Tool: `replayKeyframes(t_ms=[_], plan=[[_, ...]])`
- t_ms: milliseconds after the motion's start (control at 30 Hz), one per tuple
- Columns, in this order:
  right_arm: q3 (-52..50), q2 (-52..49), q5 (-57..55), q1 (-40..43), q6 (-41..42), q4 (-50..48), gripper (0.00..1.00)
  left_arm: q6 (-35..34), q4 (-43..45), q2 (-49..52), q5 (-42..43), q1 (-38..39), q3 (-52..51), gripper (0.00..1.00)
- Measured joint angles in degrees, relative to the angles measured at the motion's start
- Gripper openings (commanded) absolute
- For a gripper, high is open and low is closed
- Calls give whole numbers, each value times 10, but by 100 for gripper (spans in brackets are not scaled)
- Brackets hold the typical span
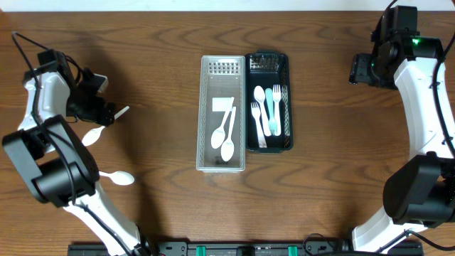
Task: Pack container
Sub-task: 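Grasp a third white spoon with the left gripper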
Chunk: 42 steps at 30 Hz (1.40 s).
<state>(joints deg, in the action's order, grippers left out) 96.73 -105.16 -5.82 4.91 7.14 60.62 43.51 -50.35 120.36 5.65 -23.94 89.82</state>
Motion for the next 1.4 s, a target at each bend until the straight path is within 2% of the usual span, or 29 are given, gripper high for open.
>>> replayKeyframes(t_ms=[667,733,833,900,1000,1167,1400], plan=[[0,0,0,0,3,-1,73,22,12,38,0,0,0,99],[0,0,0,0,3,-1,73,21,11,38,0,0,0,90],[0,0,0,0,3,-1,74,21,4,38,0,0,0,65],[0,0,0,0,3,-2,73,22,-2,38,1,0,0,55],[0,0,0,0,3,-2,74,28,-7,38,3,0,0,52],[0,0,0,0,3,-2,74,24,-14,38,5,0,0,37],[0,0,0,0,3,-2,75,21,-24,38,5,0,0,35]])
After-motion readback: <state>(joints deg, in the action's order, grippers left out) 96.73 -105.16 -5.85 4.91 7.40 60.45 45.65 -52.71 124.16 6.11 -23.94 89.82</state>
